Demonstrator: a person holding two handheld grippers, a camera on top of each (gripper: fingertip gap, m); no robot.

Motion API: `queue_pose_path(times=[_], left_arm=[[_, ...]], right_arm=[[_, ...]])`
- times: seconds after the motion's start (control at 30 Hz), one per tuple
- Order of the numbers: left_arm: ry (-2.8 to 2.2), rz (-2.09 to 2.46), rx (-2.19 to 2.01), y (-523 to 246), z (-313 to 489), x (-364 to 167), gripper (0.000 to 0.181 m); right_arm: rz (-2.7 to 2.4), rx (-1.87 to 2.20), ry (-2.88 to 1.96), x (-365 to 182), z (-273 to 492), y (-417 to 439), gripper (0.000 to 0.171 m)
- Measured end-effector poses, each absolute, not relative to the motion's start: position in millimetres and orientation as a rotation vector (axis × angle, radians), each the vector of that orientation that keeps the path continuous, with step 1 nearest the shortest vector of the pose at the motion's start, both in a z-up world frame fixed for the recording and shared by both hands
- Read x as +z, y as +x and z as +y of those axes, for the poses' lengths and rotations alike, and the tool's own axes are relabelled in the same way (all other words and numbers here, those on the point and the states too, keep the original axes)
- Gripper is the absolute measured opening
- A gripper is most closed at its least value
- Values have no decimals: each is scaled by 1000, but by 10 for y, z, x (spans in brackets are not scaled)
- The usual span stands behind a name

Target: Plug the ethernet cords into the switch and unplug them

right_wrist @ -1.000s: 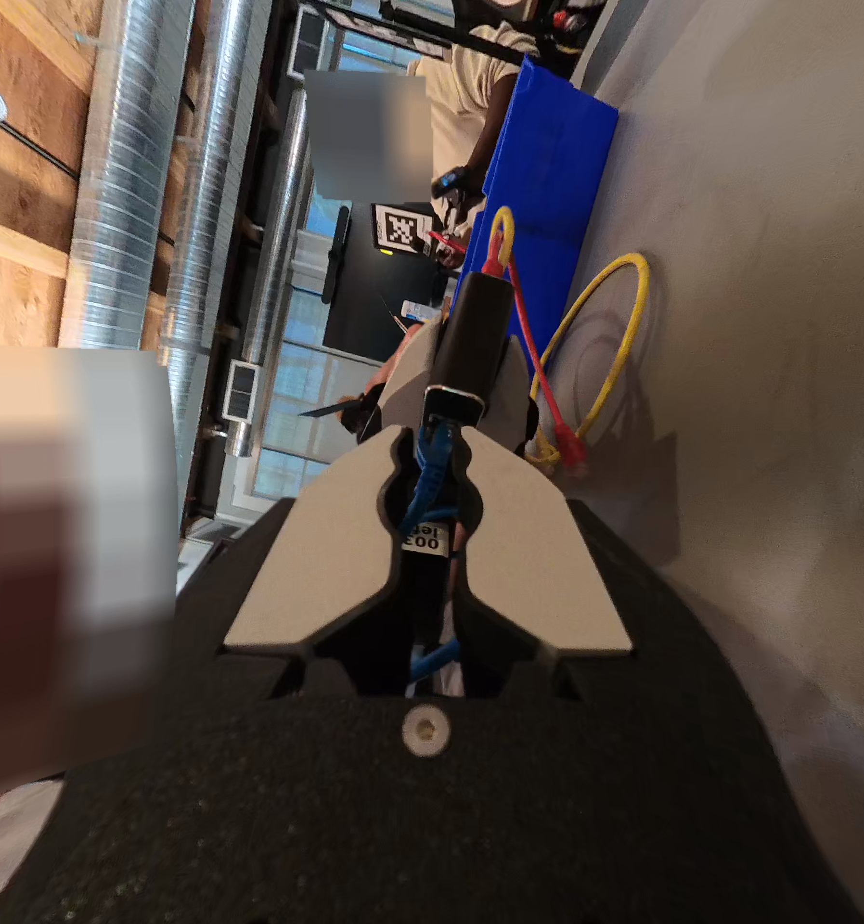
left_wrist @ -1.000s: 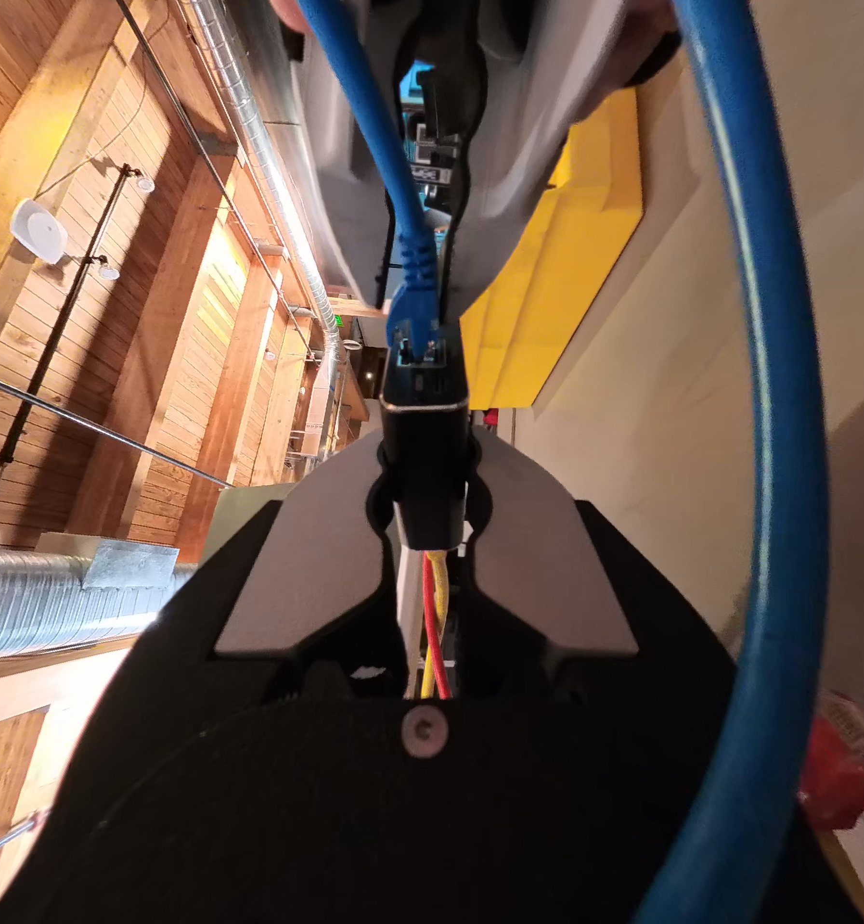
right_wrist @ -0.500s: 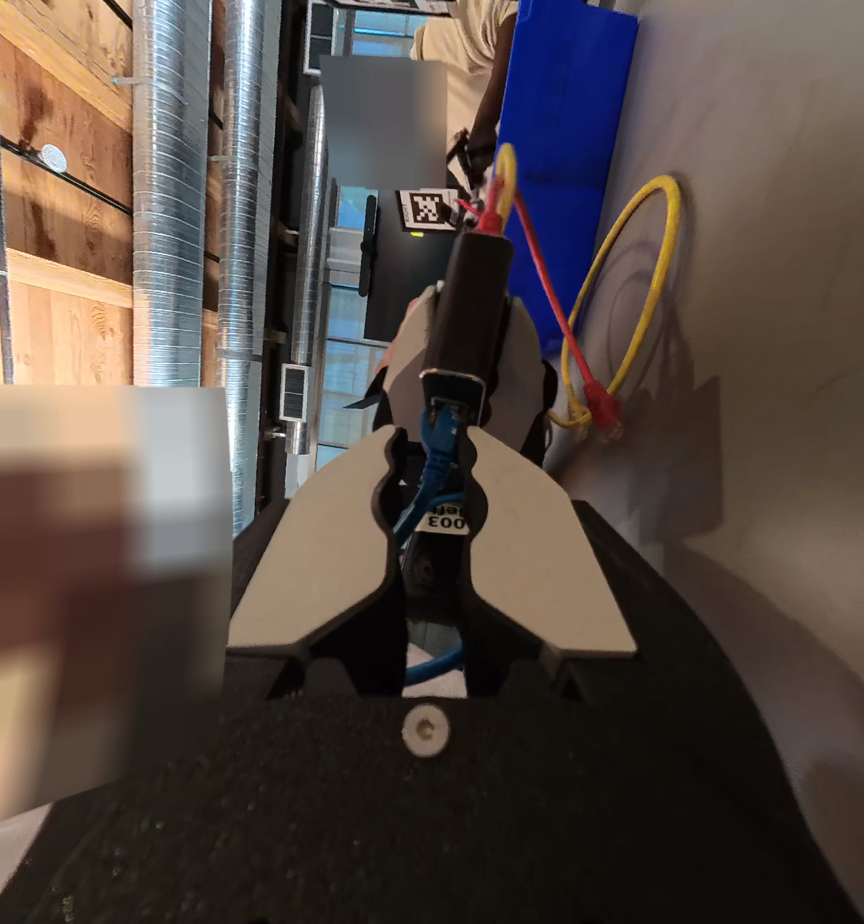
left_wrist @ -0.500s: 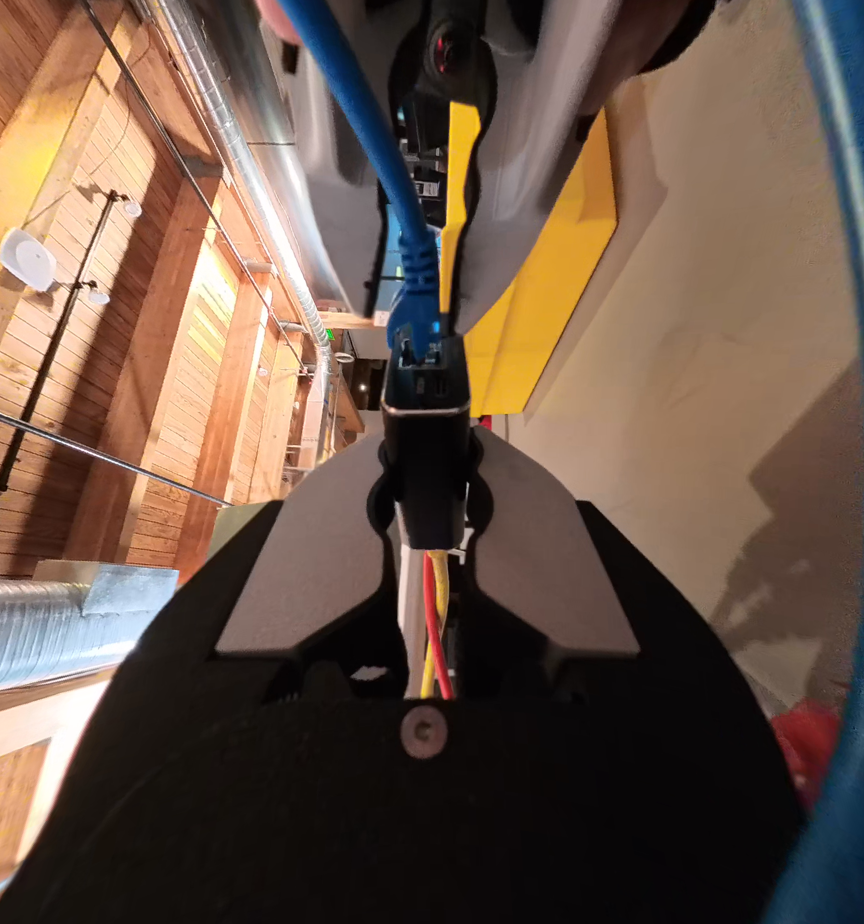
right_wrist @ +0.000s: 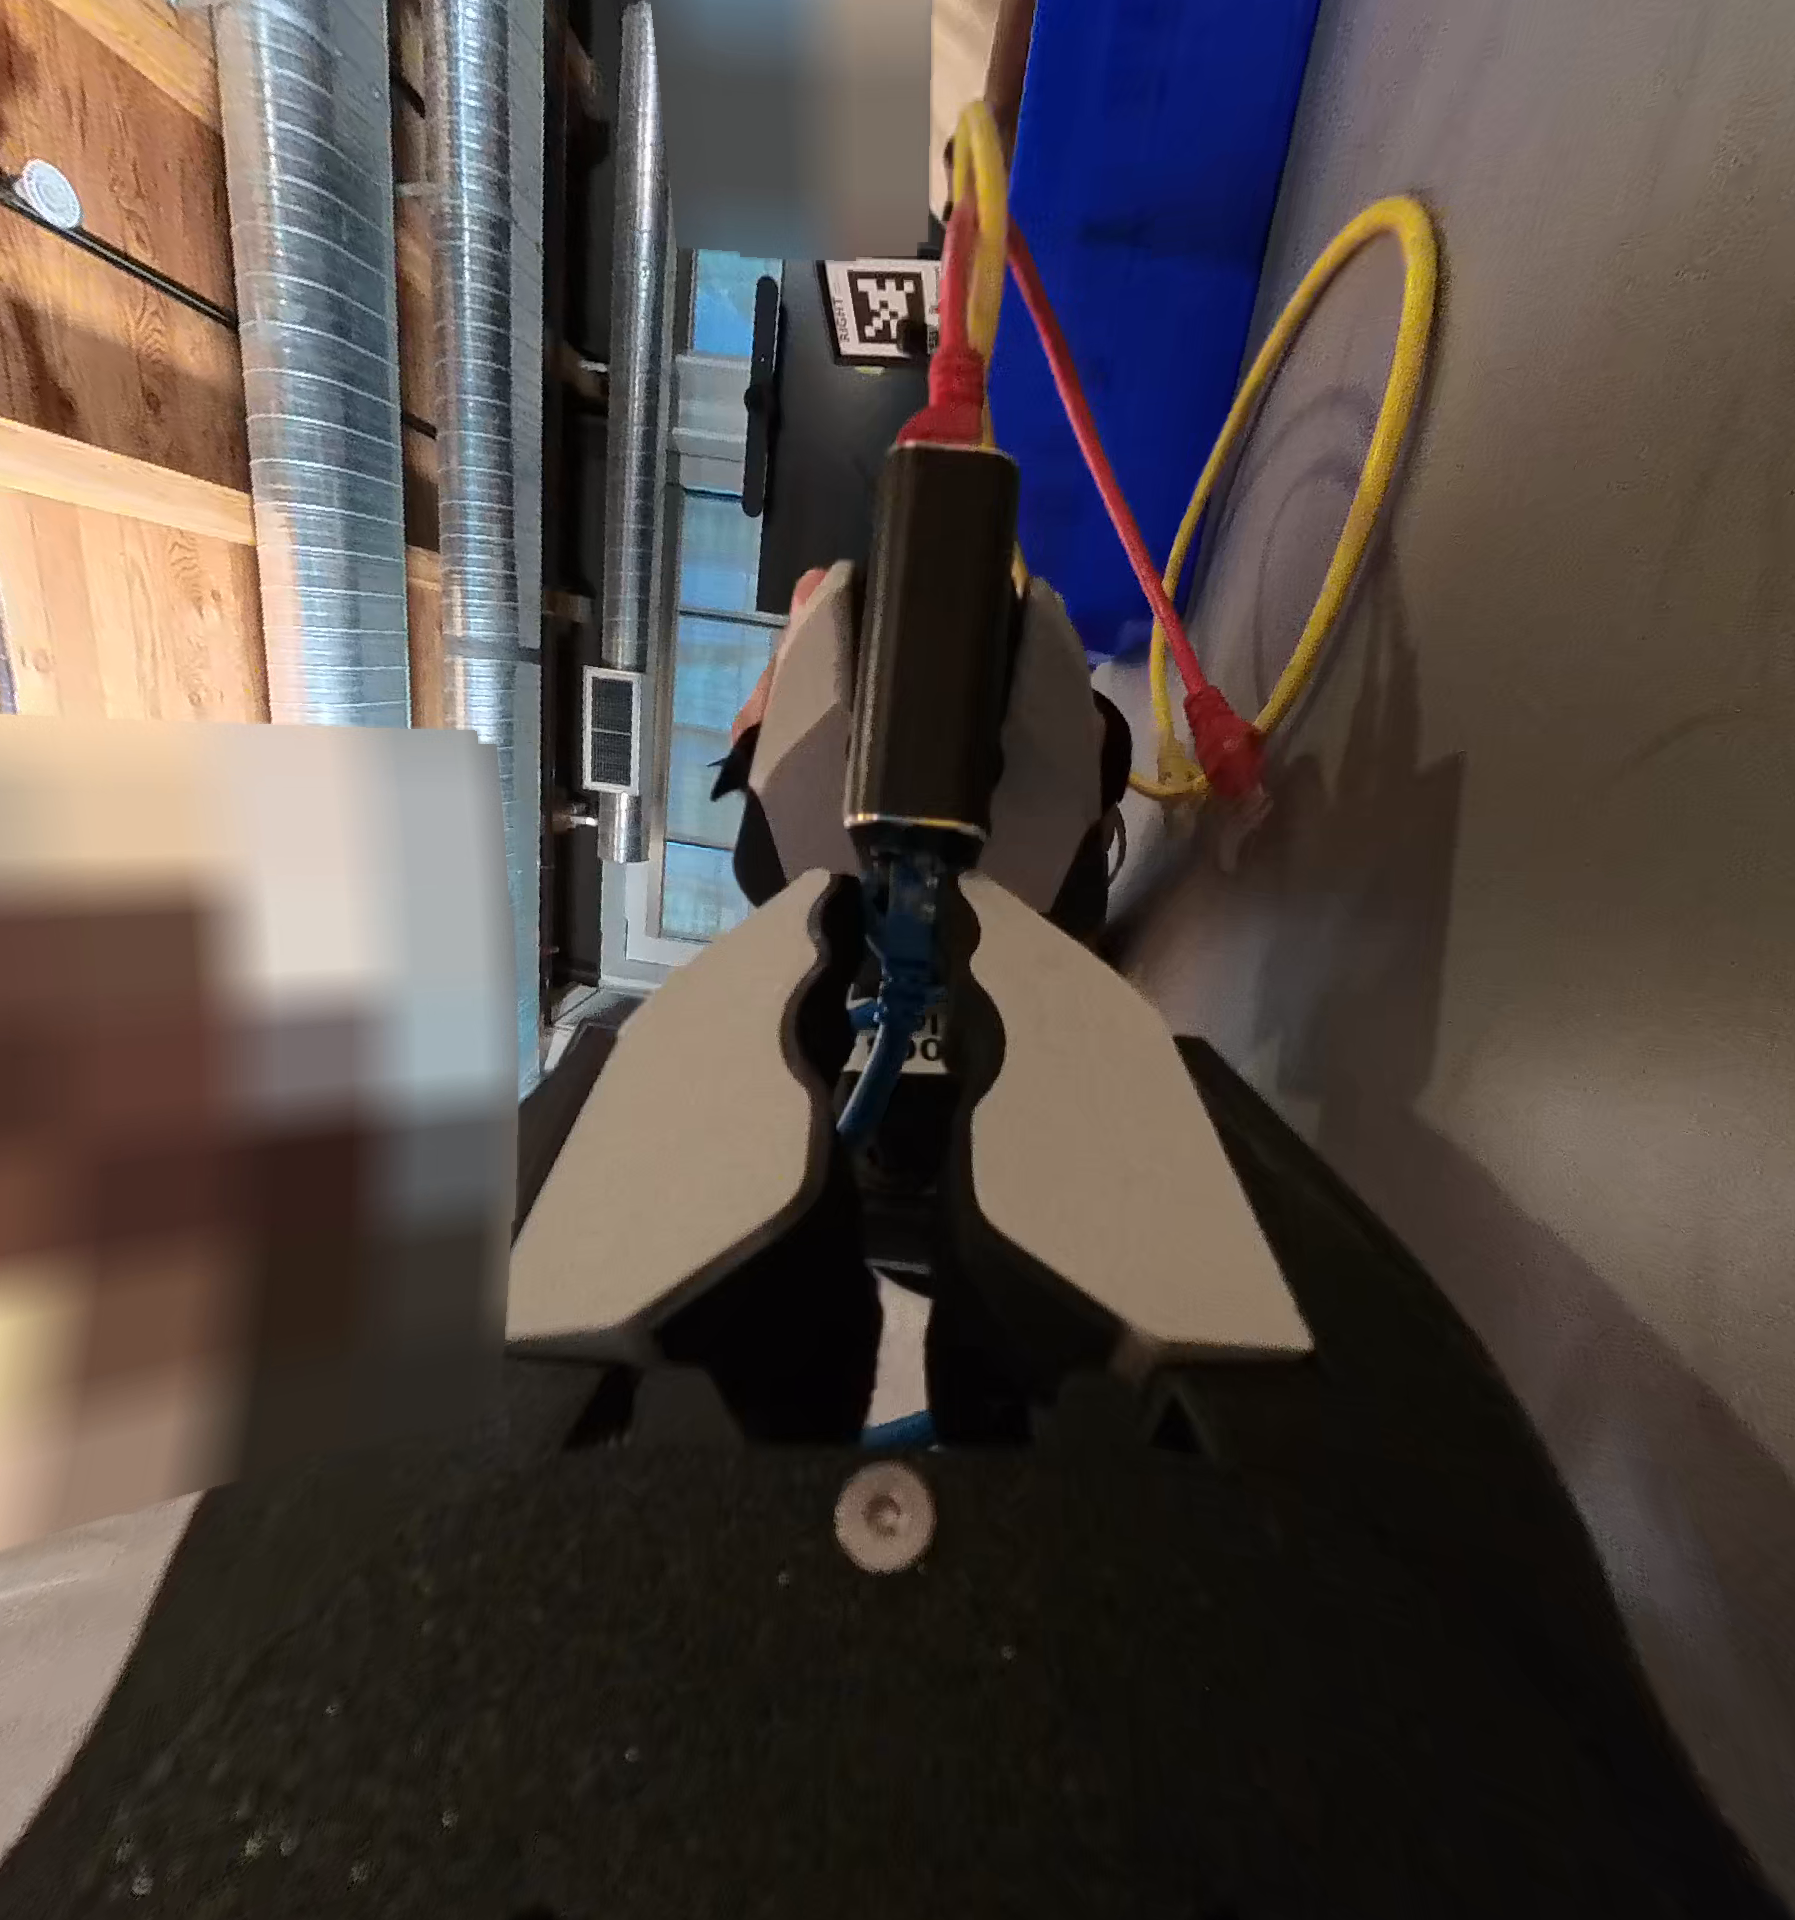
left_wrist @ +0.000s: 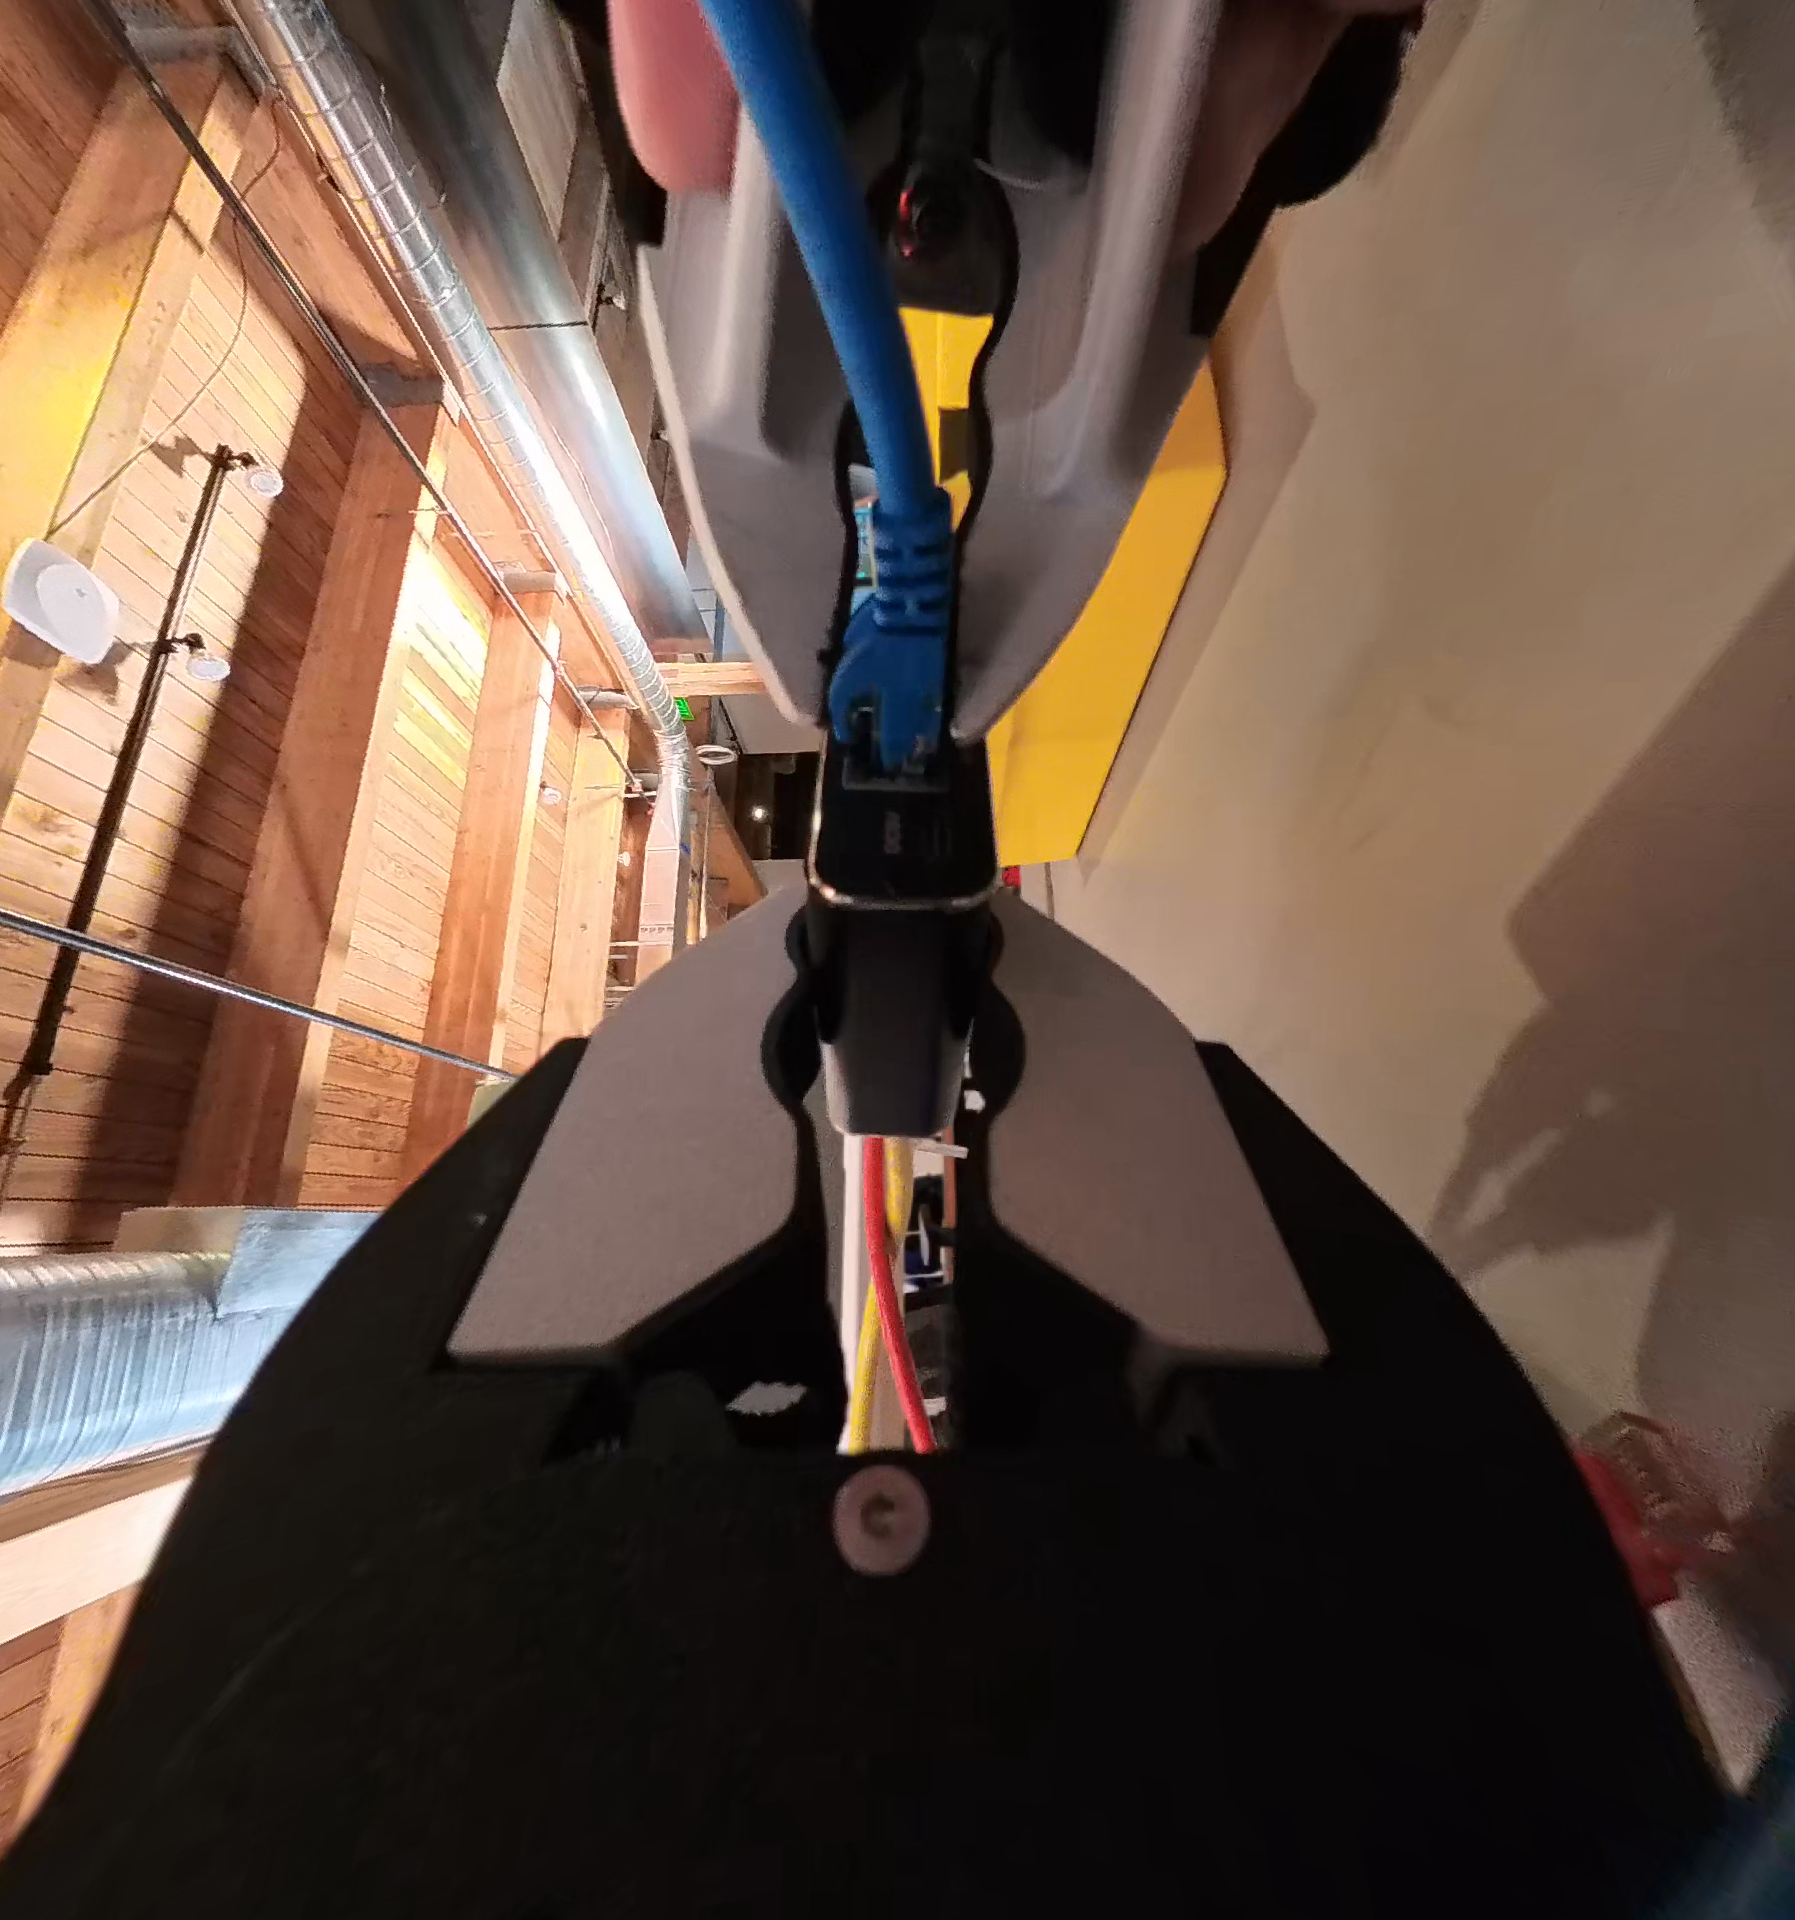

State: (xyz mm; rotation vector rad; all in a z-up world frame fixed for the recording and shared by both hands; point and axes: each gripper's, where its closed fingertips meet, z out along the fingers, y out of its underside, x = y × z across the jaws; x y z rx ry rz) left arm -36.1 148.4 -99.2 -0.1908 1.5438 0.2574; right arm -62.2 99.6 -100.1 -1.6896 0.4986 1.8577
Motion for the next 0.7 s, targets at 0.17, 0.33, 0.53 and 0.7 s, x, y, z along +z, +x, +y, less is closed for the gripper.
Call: queue_pose_path(times=[0.17,0.33,0.53,0.7], left_arm=[[-186,1542,240,-373,1501,-973,25],[-171,1553,191,-371,1453,-989,25],[-293,1586,178,-311,1530,-1063,24],[-365,1720,109,-318,1533,-1269,31]], right_arm=[[441,1854,-1689,-980,989,-668,15],[374,1804,-1756,-982,931,-699,16],[285,1609,-1856,-1002,1024,-568,15],[19,1147,-2196,-1121,1110,-241,15]])
